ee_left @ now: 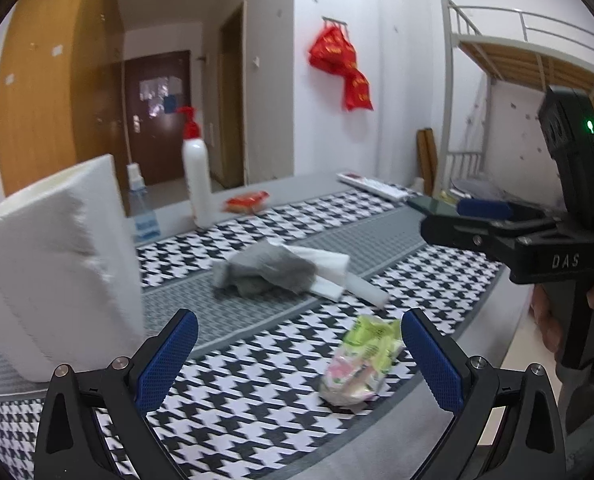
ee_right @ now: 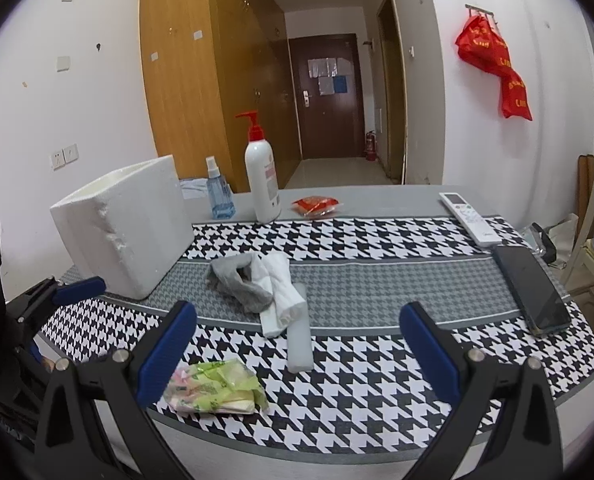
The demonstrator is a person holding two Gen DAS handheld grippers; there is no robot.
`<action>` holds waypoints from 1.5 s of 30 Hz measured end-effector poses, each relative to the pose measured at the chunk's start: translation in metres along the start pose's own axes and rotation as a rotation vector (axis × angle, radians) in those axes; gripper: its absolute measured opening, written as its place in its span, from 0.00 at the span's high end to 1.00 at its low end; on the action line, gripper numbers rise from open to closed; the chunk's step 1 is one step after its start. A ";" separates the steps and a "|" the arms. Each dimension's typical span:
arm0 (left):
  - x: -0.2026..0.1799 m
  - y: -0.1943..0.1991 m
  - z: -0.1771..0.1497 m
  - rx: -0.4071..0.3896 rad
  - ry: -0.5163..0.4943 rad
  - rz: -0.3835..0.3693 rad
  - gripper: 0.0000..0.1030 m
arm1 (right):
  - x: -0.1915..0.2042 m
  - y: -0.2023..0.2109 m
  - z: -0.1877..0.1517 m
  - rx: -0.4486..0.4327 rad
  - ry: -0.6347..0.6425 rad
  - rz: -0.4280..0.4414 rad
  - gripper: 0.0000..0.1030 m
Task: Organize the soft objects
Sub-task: 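Grasp the wrapped snack packet with the left gripper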
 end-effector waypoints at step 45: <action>-0.030 -0.062 -0.045 0.249 -0.027 -0.022 0.71 | -0.007 -0.061 -0.052 0.244 0.068 0.101 0.14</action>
Point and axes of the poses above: each gripper's, at about its wrist camera, not at the fingertips, and y roughly against the way its jaws point, x to its left, z to its top, the point moved 8 cm from there along -y, roughly the way its jaws point
